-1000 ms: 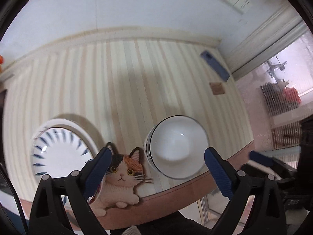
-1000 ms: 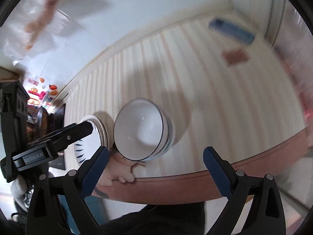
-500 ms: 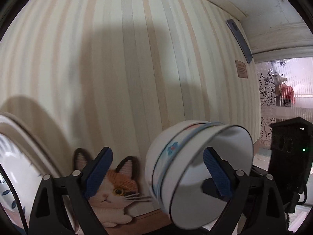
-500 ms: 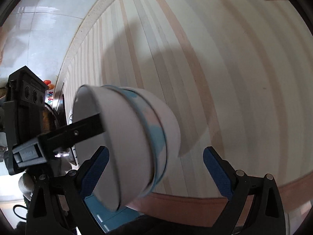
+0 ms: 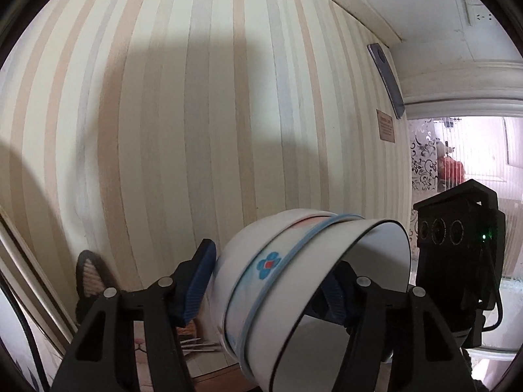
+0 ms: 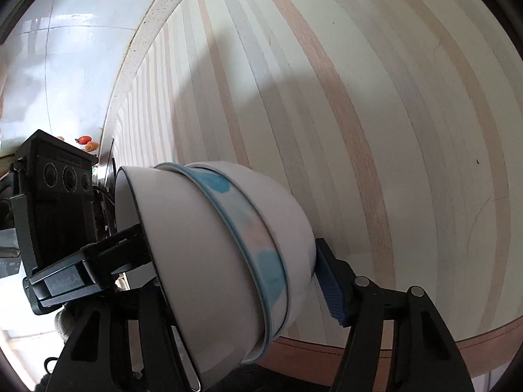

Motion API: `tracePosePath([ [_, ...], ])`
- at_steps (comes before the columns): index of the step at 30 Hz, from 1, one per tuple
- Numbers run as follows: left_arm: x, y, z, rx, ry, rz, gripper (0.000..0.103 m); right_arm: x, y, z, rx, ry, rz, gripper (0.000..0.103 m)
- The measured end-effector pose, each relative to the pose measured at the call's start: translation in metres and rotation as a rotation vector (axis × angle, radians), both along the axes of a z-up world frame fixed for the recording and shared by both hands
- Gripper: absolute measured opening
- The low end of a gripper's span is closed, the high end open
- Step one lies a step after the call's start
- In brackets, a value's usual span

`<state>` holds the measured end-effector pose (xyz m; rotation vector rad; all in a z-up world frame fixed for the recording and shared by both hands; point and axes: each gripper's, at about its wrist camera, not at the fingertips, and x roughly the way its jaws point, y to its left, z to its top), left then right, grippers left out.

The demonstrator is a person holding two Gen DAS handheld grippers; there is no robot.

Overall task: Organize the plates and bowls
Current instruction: 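Grasp the bowl stack with both tools and lift it, then lower the bowl stack onto the blue-leaf plate stack and open both tools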

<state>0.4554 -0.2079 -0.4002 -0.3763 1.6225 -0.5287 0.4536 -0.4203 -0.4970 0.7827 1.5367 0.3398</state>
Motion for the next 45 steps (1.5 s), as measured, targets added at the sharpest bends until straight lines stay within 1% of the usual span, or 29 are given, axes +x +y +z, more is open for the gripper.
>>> tracePosePath([
  [4,-0.003,-0.001,0.006,0.028,-0.018,0.003,0.059,0.002,0.003,0.002,-0.004,-0.014,0.023,0.066],
  [10,-0.005,-0.006,0.019,0.053,-0.067,-0.014,0.059,0.005,0.006,0.008,-0.004,-0.037,0.055,0.066],
  [15,-0.007,-0.003,0.028,0.068,-0.069,-0.004,0.059,0.009,0.017,0.014,0.014,-0.02,0.066,0.066],
  [18,-0.009,0.001,0.038,0.08,-0.084,-0.009,0.059,0.008,0.024,0.022,0.021,-0.02,0.084,0.066],
  [22,-0.011,0.016,0.057,0.081,-0.117,0.004,0.059,0.013,0.046,0.041,0.014,-0.041,0.118,0.066],
  [27,-0.012,0.056,0.08,0.074,-0.14,0.05,0.059,0.024,0.086,0.063,0.021,-0.075,0.156,0.066],
  [28,-0.013,0.067,0.085,0.078,-0.151,0.061,0.059,0.026,0.1,0.067,0.028,-0.086,0.165,0.066],
  [29,-0.014,0.076,0.088,0.081,-0.158,0.067,0.059,0.026,0.106,0.069,0.032,-0.089,0.17,0.066],
  [32,-0.016,0.108,0.095,0.093,-0.163,0.089,0.059,0.027,0.142,0.076,0.046,-0.095,0.179,0.066],
  [35,-0.02,0.141,0.099,0.106,-0.179,0.117,0.059,0.026,0.175,0.076,0.085,-0.092,0.194,0.066],
  [40,-0.026,0.193,0.091,0.111,-0.172,0.172,0.059,0.029,0.228,0.071,0.089,-0.095,0.234,0.066],
  [45,-0.028,0.223,0.075,0.117,-0.171,0.193,0.059,0.028,0.263,0.054,0.087,-0.092,0.241,0.066],
])
